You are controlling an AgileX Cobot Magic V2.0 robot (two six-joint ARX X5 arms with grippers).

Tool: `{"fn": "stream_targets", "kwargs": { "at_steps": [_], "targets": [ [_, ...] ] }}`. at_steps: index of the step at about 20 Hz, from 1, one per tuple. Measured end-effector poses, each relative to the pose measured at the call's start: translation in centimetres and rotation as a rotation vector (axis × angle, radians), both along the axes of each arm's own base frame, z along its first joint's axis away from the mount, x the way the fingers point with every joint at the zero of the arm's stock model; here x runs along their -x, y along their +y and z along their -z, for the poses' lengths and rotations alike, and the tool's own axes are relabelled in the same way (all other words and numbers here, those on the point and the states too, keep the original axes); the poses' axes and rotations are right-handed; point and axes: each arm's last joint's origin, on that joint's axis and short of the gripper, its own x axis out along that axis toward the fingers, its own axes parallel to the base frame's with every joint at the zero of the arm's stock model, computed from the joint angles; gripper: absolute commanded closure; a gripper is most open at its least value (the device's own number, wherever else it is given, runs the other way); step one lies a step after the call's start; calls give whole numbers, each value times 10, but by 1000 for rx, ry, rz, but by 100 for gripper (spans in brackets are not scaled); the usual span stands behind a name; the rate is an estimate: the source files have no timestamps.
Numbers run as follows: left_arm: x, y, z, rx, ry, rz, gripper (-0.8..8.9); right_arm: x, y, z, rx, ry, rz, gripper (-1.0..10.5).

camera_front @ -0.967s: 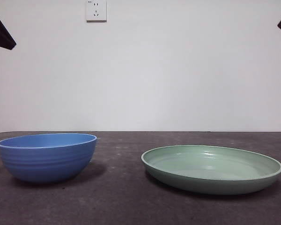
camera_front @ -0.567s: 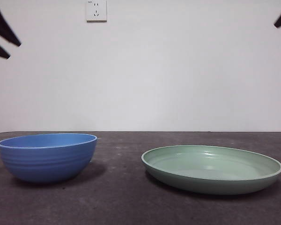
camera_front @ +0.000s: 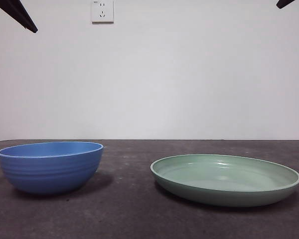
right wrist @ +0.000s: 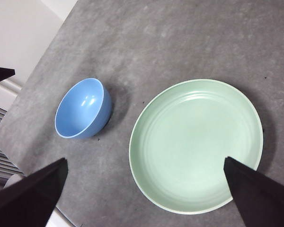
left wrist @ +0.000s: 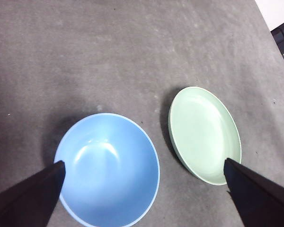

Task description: Pick up the blue bowl, put it on the green plate, put it on desk

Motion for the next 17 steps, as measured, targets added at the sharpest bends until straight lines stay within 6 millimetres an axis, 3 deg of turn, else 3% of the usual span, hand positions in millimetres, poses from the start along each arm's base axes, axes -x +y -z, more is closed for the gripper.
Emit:
{"fn": "stream_targets", "kwargs": {
  "at_steps": [11, 17],
  "targets": [
    [-24, 2, 34, -136, 204, -103, 225, 0, 0, 0, 0, 0, 0, 378],
    [-53, -21, 74, -218, 331, -27, 232, 0, 0, 0, 0, 0, 0, 378]
  ]
}}
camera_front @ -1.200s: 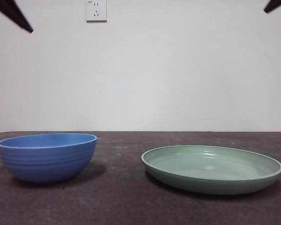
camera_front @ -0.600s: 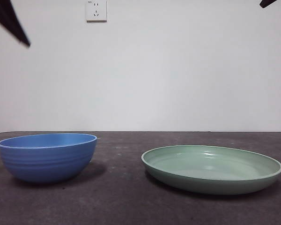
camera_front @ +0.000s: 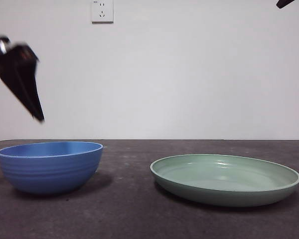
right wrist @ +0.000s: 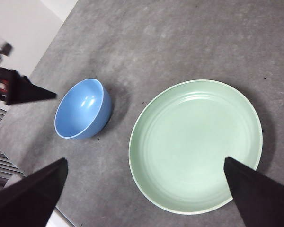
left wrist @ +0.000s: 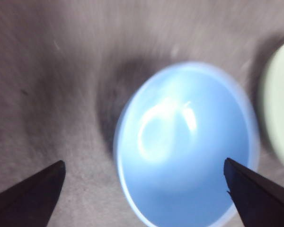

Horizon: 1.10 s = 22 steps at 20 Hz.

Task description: Pick up the blue bowl, put it on the green plate, put it on desk

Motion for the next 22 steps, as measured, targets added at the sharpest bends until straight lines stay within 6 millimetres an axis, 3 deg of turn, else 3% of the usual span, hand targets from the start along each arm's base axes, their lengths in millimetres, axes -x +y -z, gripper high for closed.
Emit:
{"fn": "stream_targets", "kwargs": {
  "at_steps": [3, 6, 8, 13, 19, 22],
  "targets": [
    [-13, -11, 24, -25, 57, 36, 311, 0, 0, 0, 0, 0, 0, 378],
    [-17, -12, 35, -59, 94, 35, 364, 0, 0, 0, 0, 0, 0, 378],
    [-17, -12, 36, -75, 93, 30, 523, 0, 0, 0, 0, 0, 0, 378],
    [-17, -12, 36, -84, 91, 26, 801, 0, 0, 0, 0, 0, 0, 378],
    [-18, -14, 34, -86, 89, 32, 802, 0, 0, 0, 0, -1, 0, 378],
    [-23, -23, 17, -83, 85, 39, 802, 0, 0, 0, 1, -1, 0, 378]
  ]
}}
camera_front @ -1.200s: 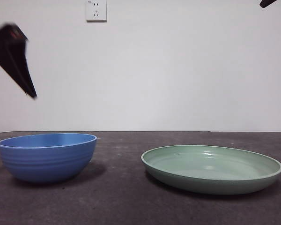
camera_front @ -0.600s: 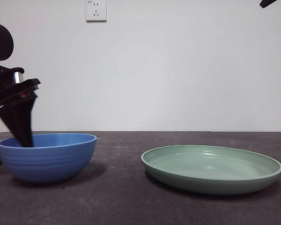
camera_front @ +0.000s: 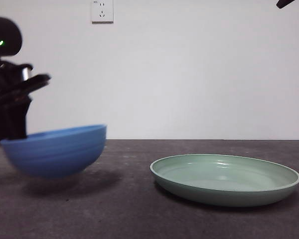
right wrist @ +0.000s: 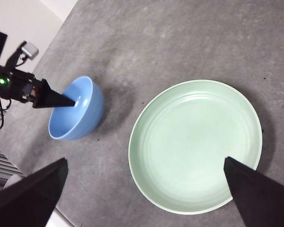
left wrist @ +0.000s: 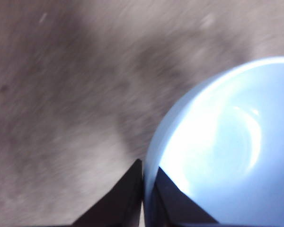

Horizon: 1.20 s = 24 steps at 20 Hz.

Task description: Pick up the blue bowl, put it on the green plate, put it on desk

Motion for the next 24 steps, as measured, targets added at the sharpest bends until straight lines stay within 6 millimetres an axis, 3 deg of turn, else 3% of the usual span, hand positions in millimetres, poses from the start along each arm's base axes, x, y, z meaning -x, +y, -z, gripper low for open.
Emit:
{"fn": "stream_targets", "kwargs": {
  "at_steps": [4, 7, 12, 15, 19, 24],
  "targets": [
    [-14, -32, -35, 11, -11, 73, 802, 0, 0, 0, 0, 0, 0, 378],
    [-33, -73, -50, 1, 23, 171, 802, 0, 0, 0, 0, 0, 0, 379],
    [-60, -158, -53, 1, 20, 341, 802, 0, 0, 0, 0, -1, 0, 378],
    [-65, -202, -40, -32, 44, 417, 802, 0, 0, 0, 0, -2, 0, 378],
    [-69, -228, -20, -130, 61, 437, 802, 0, 0, 0, 0, -3, -1, 378],
    [-66, -239, -10, -138, 69, 456, 802, 0, 0, 0, 0, -3, -1, 378]
  ]
}}
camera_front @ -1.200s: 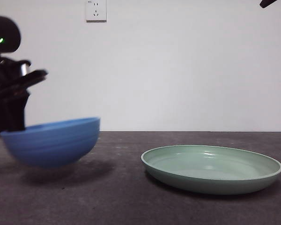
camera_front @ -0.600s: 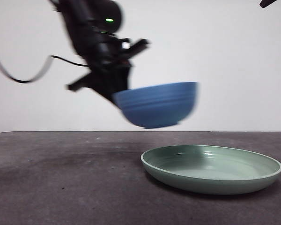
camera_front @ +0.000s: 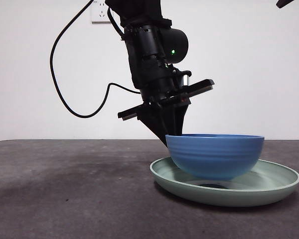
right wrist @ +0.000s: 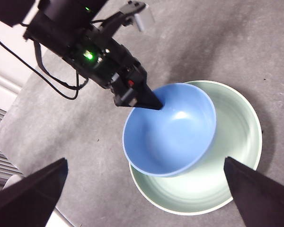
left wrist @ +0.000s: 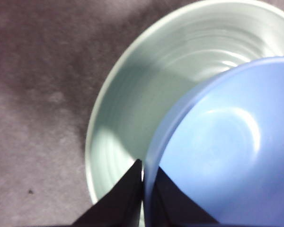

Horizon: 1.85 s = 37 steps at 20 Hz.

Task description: Pick up the blue bowl, put it on the green plate, put it on desk

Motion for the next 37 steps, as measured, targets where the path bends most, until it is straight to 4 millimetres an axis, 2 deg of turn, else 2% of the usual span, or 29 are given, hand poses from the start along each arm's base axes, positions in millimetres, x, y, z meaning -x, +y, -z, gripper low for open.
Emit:
{"fn": "stream_targets", "kwargs": {
  "at_steps": [6, 7, 13, 14, 16, 19, 24, 26, 28, 29, 30, 32, 35, 37],
  "targets": [
    [2, -6, 2, 11, -10, 7, 781, 0, 0, 0, 0, 0, 0, 378],
    [2, -6, 1, 11, -10, 9, 749, 0, 0, 0, 0, 0, 0, 378],
    [2, -6, 1, 12, -7, -2, 436, 0, 0, 0, 0, 0, 0, 378],
    [2, -6, 0, 10, -5, -2, 367, 0, 0, 0, 0, 0, 0, 378],
    [1, -5, -13, 8, -1, -8, 160, 0, 0, 0, 0, 0, 0, 378],
    [-4, 5, -44, 4, -1, -22, 138, 0, 0, 0, 0, 0, 0, 379],
    [4, 39, -85, -46, 22, 39, 138, 0, 0, 0, 0, 0, 0, 378],
    [9, 58, -115, -2, -49, 39, 138, 0, 0, 0, 0, 0, 0, 378],
    [22, 85, -154, 53, -139, 12, 138, 0, 0, 0, 0, 0, 0, 378],
    [34, 99, -172, 75, -180, 7, 138, 0, 0, 0, 0, 0, 0, 378],
    [44, 109, -182, 86, -203, 5, 138, 0, 0, 0, 0, 0, 0, 378],
    [70, 129, -188, 99, -233, 10, 138, 0, 0, 0, 0, 1, 0, 378],
    [103, 162, -180, 169, -388, 6, 138, 1, 0, 1, 0, 13, 0, 378],
    [138, 186, -171, 216, -487, 2, 138, 1, 0, 1, 0, 15, 0, 378]
  ]
}}
